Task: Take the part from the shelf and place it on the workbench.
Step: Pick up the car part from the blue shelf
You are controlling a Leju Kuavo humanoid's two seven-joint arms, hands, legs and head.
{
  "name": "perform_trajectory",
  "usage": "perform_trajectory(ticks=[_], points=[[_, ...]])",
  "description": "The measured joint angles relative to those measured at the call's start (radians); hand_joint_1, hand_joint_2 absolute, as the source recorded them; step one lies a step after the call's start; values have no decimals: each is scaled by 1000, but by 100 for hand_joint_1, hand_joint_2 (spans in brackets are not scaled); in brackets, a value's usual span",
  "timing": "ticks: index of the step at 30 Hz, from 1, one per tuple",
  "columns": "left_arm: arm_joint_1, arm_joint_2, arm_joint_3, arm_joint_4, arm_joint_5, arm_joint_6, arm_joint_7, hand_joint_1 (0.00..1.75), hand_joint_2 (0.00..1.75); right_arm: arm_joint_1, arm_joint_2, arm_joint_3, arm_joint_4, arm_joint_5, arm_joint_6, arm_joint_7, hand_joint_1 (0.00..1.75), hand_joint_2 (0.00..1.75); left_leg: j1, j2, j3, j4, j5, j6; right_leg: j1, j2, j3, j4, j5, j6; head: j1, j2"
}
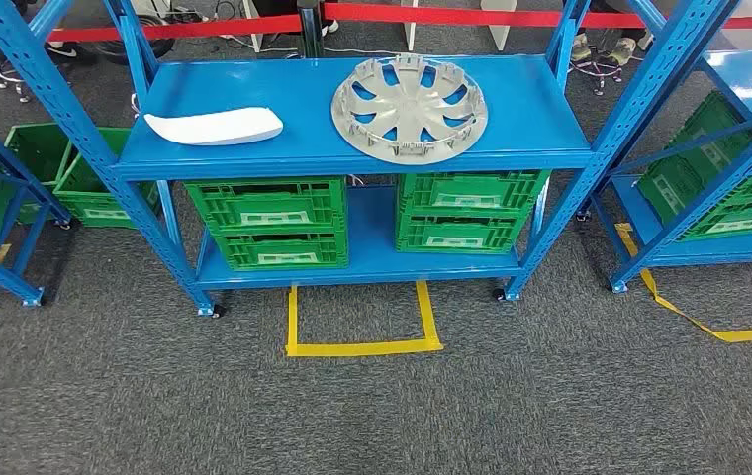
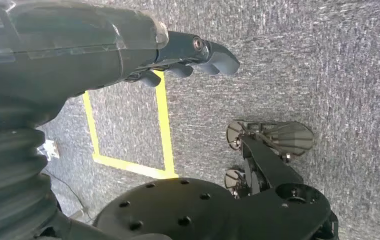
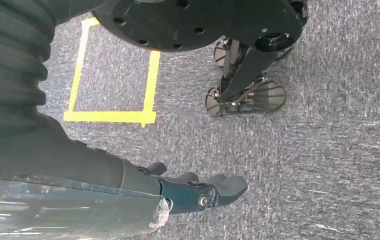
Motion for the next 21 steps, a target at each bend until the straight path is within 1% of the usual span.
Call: perform_trajectory(ticks=[2, 5, 15, 17, 19, 21], points=[[-4, -2, -13, 0, 2, 8, 5, 0, 175, -5, -1, 16, 0, -14, -9, 3, 0, 175, 0, 0, 0, 0, 0, 0, 0, 0, 0, 0, 0, 0, 0, 0], [-16, -9, -57, 0, 7, 36, 20, 0, 175, -20, -3, 68, 3, -60, -37, 13, 0, 175, 0, 0, 0, 0, 0, 0, 0, 0, 0, 0, 0, 0, 0, 0], [-62, -28, -238, 12, 20, 132, 70, 0, 175, -72, -20, 261, 15, -220, -133, 50, 0, 175, 0, -2, 0, 0, 0, 0, 0, 0, 0, 0, 0, 0, 0, 0], [-72, -30, -281, 16, 23, 152, 80, 0, 175, -82, -25, 303, 19, -254, -151, 57, 0, 87, 0, -2, 0, 0, 0, 0, 0, 0, 0, 0, 0, 0, 0, 0], [-82, -33, -326, 21, 28, 172, 88, 0, 87, -93, -30, 346, 25, -293, -168, 62, 0, 0, 0, -3, 0, 0, 0, 0, 0, 0, 0, 0, 0, 0, 0, 0], [-93, -35, -372, 27, 35, 193, 95, 0, 0, -104, -35, 387, 30, -337, -182, 64, 0, 0, 0, -3, 0, 0, 0, 0, 0, 0, 1, 0, 0, 0, 0, 0]])
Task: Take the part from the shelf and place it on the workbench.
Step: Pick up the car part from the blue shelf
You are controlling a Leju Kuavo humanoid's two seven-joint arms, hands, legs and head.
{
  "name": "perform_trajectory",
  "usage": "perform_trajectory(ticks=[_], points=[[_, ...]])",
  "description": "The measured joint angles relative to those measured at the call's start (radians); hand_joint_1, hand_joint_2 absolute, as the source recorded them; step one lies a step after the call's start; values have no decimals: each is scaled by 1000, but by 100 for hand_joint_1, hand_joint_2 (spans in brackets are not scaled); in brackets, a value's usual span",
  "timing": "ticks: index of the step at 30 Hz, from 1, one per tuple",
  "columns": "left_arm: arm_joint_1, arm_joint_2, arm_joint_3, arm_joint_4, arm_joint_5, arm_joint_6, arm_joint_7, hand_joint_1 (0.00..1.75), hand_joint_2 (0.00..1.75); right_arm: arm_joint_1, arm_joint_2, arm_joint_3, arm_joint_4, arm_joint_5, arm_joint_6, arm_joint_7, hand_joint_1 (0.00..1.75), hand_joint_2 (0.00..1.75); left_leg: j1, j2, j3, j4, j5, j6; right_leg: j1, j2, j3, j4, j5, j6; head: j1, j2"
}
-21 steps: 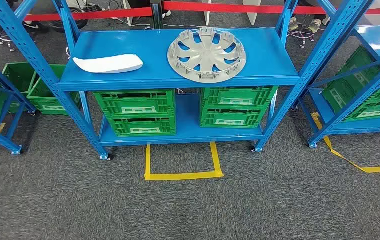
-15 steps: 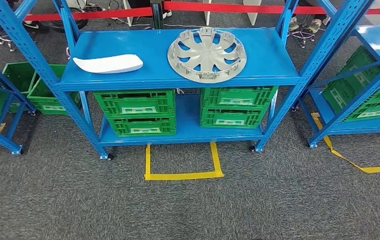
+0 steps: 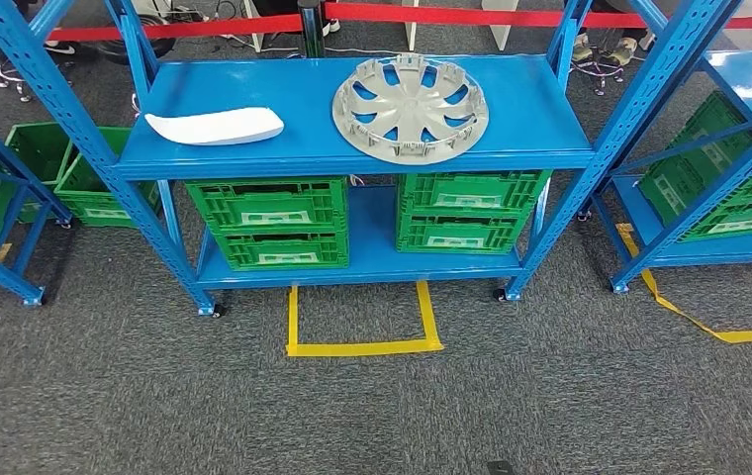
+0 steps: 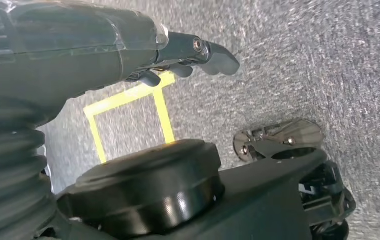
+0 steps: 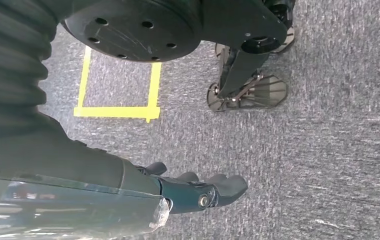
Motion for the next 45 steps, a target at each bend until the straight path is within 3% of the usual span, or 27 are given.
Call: perform_trajectory(ticks=[1, 3, 5, 7, 9, 11, 13, 20, 26, 30, 34, 38, 45], points=[[-5, -1, -21, 3, 5, 9, 3, 0, 0, -6, -3, 18, 3, -24, -6, 0, 0, 0, 0, 0, 0, 0, 0, 0, 0, 0, 0, 0, 0, 0, 0, 0], [-13, -3, -55, 7, 17, 25, 6, 0, 0, -17, -7, 46, 7, -77, -16, -8, 0, 87, 0, 0, 0, 0, 0, 0, 0, 0, 1, 0, 0, 0, 0, 0], [-22, -4, -91, 12, 33, 38, 5, 0, 87, -31, -12, 70, 12, -134, -21, -29, 0, 175, 0, 0, 0, 0, 0, 0, 0, 0, 1, 0, 0, 0, 0, 0], [-29, -5, -124, 18, 50, 48, 2, 0, 175, -47, -15, 87, 16, -193, -24, -62, 0, 175, 0, 1, 0, 0, 0, 0, 0, 0, 1, 0, 0, 0, 0, 0], [-35, -6, -152, 22, 67, 59, -5, 0, 87, -64, -18, 98, 18, -248, -25, -104, 0, 175, 0, 1, 0, 0, 0, 0, 0, 0, 1, 0, 0, 0, 0, 0], [-40, -8, -174, 27, 84, 72, -15, 0, 0, -82, -20, 103, 19, -297, -24, -154, 0, 87, 0, 1, 0, 0, 0, 0, 0, 0, 2, 0, 0, 0, 0, 0], [-46, -10, -191, 31, 103, 84, -30, 0, 0, -100, -21, 104, 19, -340, -21, -208, 0, 0, 0, 2, 1, 0, 0, 0, 0, 0, 2, 0, 0, 0, 0, 0], [-66, -18, -232, 40, 160, 113, -83, 0, 0, -130, -21, 100, -53, -374, -35, -364, 0, 0, 0, 3, 2, 0, 0, 0, 0, 0, 3, 0, 0, 0, 0, 0], [-74, -22, -244, 45, 183, 122, -112, 0, 0, -129, -21, 98, -159, -294, -82, -398, 0, 0, 0, 5, 2, 0, 0, 0, 0, 0, 3, 0, 0, 0, 0, 0], [-75, -24, -244, 46, 191, 129, -121, 0, 0, -125, -17, 95, -223, -238, -99, -399, 0, 175, 0, 5, 2, 0, 0, 0, 0, 1, 3, 0, 0, 0, -1, 0], [-79, -27, -244, 47, 201, 133, -132, 0, 0, -124, -17, 84, -316, -155, -120, -399, 0, 175, 0, 6, 3, 0, 0, 0, 0, 1, 3, 0, 0, 0, -2, 0], [-79, -27, -244, 47, 206, 134, -138, 0, 175, -122, -16, 77, -365, -104, -130, -390, 0, 175, 0, 6, 3, 0, 0, 0, 0, 1, 4, 0, 1, 0, -2, 0], [-83, -30, -245, 47, 221, 137, -157, 0, 175, -126, -21, 67, -513, 62, -161, -354, 0, 175, 0, 5, 3, 0, 0, 0, 0, 1, 4, 0, 1, 1, -2, 0]])
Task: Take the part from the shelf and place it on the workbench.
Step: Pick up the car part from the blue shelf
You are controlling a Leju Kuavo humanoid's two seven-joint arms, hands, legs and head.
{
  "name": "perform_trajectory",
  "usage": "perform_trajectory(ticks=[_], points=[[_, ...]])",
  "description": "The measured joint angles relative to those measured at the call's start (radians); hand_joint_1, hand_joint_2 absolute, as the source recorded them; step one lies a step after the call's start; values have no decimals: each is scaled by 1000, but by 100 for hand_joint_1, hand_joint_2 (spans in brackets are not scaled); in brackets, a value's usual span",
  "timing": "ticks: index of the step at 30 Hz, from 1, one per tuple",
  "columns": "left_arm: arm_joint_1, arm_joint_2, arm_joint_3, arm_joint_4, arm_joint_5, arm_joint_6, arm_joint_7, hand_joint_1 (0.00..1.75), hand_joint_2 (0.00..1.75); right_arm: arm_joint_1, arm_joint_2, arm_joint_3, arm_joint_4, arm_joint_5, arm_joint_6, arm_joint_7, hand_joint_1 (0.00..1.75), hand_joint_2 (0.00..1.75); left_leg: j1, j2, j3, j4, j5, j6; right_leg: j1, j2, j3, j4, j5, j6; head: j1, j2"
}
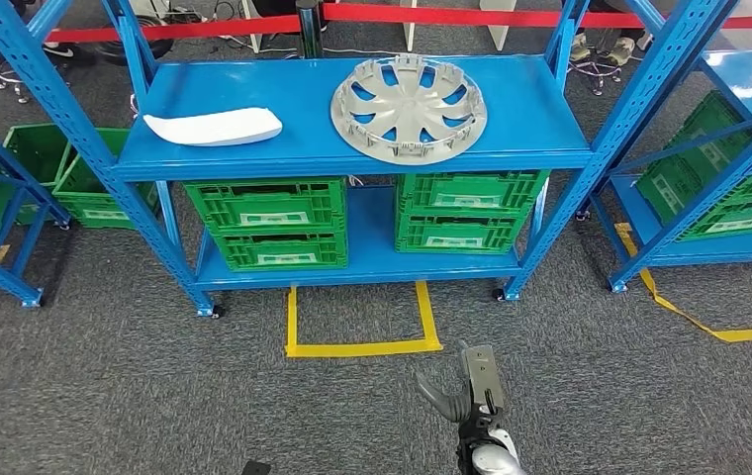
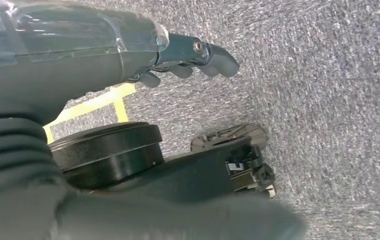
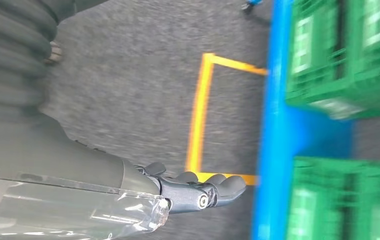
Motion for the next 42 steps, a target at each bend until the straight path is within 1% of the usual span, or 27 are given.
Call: perform_trajectory(ticks=[4, 8, 11, 15, 20, 24, 28, 32, 42], points=[[-4, -2, 0, 1, 11, 3, -14, 0, 175, -3, -4, -4, -107, 123, -20, 27, 0, 175, 0, -1, 0, 0, 0, 0, 0, 0, 0, 0, 0, 0, -1, 0], [-7, -4, -1, 3, 23, 8, -27, 0, 0, -7, -9, -17, -215, 240, -40, 56, 0, 175, 0, -1, 0, 0, 0, 0, 0, 0, 0, 0, 0, 0, -1, 0], [-9, -6, -4, 6, 31, 12, -36, 0, 0, -10, -14, -22, -295, 326, -54, 77, 0, 175, 0, -2, 0, 0, 0, 0, 0, 0, 0, 0, 0, 0, -1, 0], [-11, -7, -7, 8, 43, 14, -50, 0, 0, -14, -22, -26, -404, 441, -72, 108, 0, 0, 0, -3, 0, 0, 0, 0, 0, 0, 0, 0, 0, 0, -1, 0], [-15, -8, -15, 8, 61, 16, -69, 0, 0, -17, -32, -26, -536, 577, -94, 148, 0, 0, 0, -4, 0, 0, 0, 0, 0, -1, 0, 0, 0, 1, -1, 0], [-15, -9, -16, 8, 71, 19, -79, 0, 0, -16, -34, -26, -601, 637, -106, 165, 0, 0, 0, -6, 0, 0, 0, 0, -1, -1, 0, 0, 0, 1, -1, 0], [-15, -10, -16, 9, 86, 24, -94, 0, 0, -17, -37, -26, -700, 733, -125, 187, 0, 0, 0, -6, 0, 0, 0, 0, -1, -1, 0, 0, 0, 1, -1, 0], [-16, -11, -19, 10, 103, 31, -110, 0, 0, -16, -42, -26, -798, 838, -145, 215, 0, 175, 0, -8, 0, 0, 0, 0, -1, -1, 0, 0, 0, 1, -1, 0], [-26, -12, -32, 19, 148, 37, -148, 0, 0, -13, -59, -27, -1066, 1094, -199, 288, 0, 175, 0, -12, 0, 0, 0, 0, -1, -1, 0, 0, 0, 1, -1, 0]])
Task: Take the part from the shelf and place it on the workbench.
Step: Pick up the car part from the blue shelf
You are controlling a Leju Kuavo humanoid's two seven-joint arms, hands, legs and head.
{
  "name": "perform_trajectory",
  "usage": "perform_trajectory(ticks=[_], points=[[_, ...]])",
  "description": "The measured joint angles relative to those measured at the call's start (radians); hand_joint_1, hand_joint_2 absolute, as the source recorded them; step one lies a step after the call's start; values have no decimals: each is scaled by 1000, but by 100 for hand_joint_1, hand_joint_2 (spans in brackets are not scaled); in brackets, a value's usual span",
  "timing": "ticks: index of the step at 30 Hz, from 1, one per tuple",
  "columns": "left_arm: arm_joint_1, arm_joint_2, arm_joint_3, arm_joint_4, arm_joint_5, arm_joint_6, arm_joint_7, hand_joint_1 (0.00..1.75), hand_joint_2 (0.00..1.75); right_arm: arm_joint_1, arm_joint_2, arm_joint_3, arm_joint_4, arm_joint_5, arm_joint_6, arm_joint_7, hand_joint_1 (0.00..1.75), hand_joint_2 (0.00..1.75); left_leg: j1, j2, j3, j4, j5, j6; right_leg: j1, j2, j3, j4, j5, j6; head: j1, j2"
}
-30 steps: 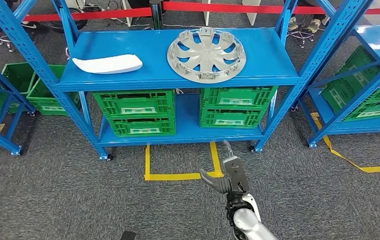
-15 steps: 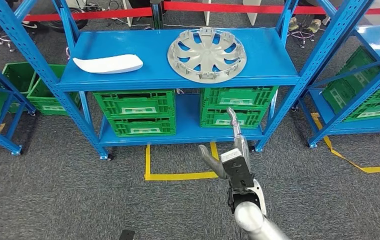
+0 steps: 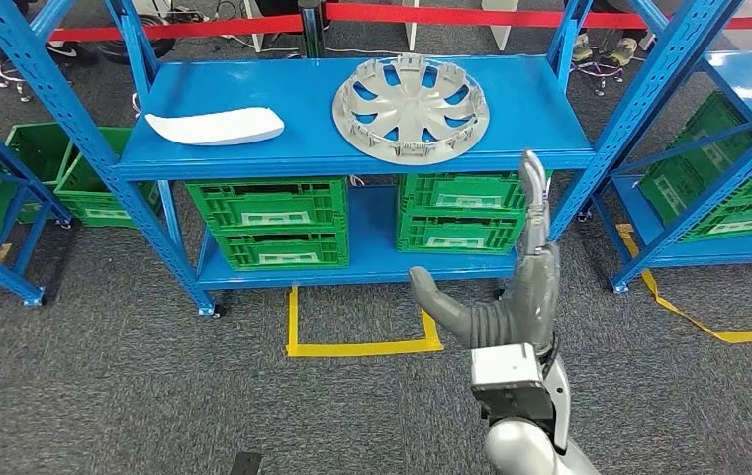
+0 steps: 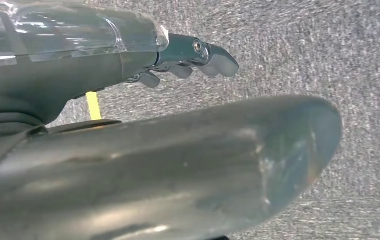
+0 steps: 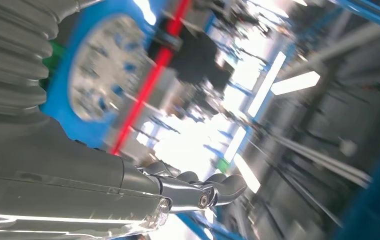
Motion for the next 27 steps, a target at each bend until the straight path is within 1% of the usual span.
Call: perform_trajectory(ticks=[4, 9, 11, 13, 14, 15, 16, 17, 18, 19, 20, 21, 22, 23, 24, 25, 26, 27], points=[[-8, -1, -32, 5, -9, 9, -17, 0, 0, 4, -3, -14, -104, 69, -25, 10, 0, 175, -2, -2, -1, 2, -1, 2, -2, -1, 0, -2, 0, 3, -1, 0], [-17, -1, -119, 9, -103, 10, -18, 0, 0, 2, -4, -29, -182, 64, -38, -9, 0, 175, -8, -3, -1, 3, -4, 8, -8, -1, 1, -3, 0, 11, -2, 0], [-19, -1, -157, 11, -150, 17, -6, 0, 0, 2, -3, -37, -202, 55, -40, -22, 0, 175, -10, -2, -2, 1, -6, 14, -10, -1, 3, 1, 3, 17, -3, 0], [-20, -2, -193, 12, -197, 34, 15, 0, 0, 3, -3, -42, -218, 47, -41, -31, 0, 175, -6, -2, 8, -6, -11, 25, -10, -1, -2, 22, 2, 23, -2, 0], [-21, -2, -209, 12, -220, 44, 28, 0, 0, 2, -3, -44, -225, 42, -41, -34, 0, 175, -3, 0, 16, -9, -15, 30, -10, -2, -14, 50, -7, 26, 0, 0], [-21, -2, -225, 13, -240, 54, 40, 0, 0, 2, -3, -46, -230, 38, -42, -37, 0, 175, -1, 1, 24, -12, -18, 34, -10, -4, -38, 96, -25, 28, 4, 0], [-21, -3, -241, 13, -256, 61, 52, 0, 0, 2, -3, -47, -234, 34, -42, -39, 0, 175, 0, 4, 30, -13, -21, 37, -11, -5, -73, 158, -48, 31, 7, 0], [-21, -2, -254, 13, -265, 66, 60, 0, 0, 3, -3, -47, -237, 30, -42, -40, 0, 175, 0, 6, 35, -13, -23, 37, -12, -5, -114, 223, -73, 34, 10, 0], [-21, -2, -266, 14, -269, 68, 67, 0, 0, 5, -3, -47, -237, 27, -42, -41, 0, 175, 0, 7, 40, -12, -26, 36, -12, -5, -152, 277, -89, 36, 11, 0], [-21, -2, -277, 15, -270, 69, 72, 0, 0, 7, -3, -47, -237, 26, -42, -41, 0, 175, 0, 8, 46, -12, -30, 34, -13, -5, -177, 302, -88, 36, 11, 0], [-21, -1, -285, 16, -269, 68, 74, 0, 0, 8, -3, -47, -237, 28, -42, -37, 0, 175, 0, 9, 53, -11, -35, 32, -13, -5, -185, 294, -67, 36, 11, 0], [-21, -1, -293, 17, -267, 68, 76, 0, 0, 8, -3, -47, -237, 32, -42, -33, 0, 175, 0, 9, 63, -11, -41, 29, -13, -5, -178, 251, -28, 33, 12, 0], [-21, -1, -300, 18, -265, 68, 77, 0, 0, 8, -3, -47, -237, 37, -42, -26, 0, 175, 0, 9, 71, -12, -49, 25, -13, -5, -161, 188, 21, 27, 13, 0], [-21, -1, -306, 19, -263, 67, 78, 0, 0, 9, -3, -47, -237, 41, -42, -20, 0, 175, 0, 9, 78, -12, -55, 21, -10, -6, -148, 136, 53, 21, 11, 0], [-22, -1, -311, 19, -261, 66, 79, 0, 0, 9, -3, -47, -236, 43, -42, -15, 0, 175, 0, 9, 80, -12, -61, 16, -6, -7, -137, 88, 72, 14, 12, 0], [-23, -2, -315, 20, -260, 65, 81, 0, 0, 11, -3, -47, -235, 42, -42, -10, 0, 175, 0, 10, 81, -13, -66, 9, -2, -7, -133, 64, 78, 7, 12, 0], [-23, -2, -319, 20, -259, 63, 82, 0, 0, 12, -4, -47, -234, 38, -42, -6, 0, 175, -1, 11, 83, -12, -68, 3, 1, -8, -132, 56, 70, 0, 10, 0], [-24, -2, -323, 21, -258, 61, 83, 0, 0, 12, -4, -46, -234, 33, -42, -4, 0, 175, -1, 11, 85, -11, -68, -4, 2, -8, -125, 42, 71, -7, 11, 0]])
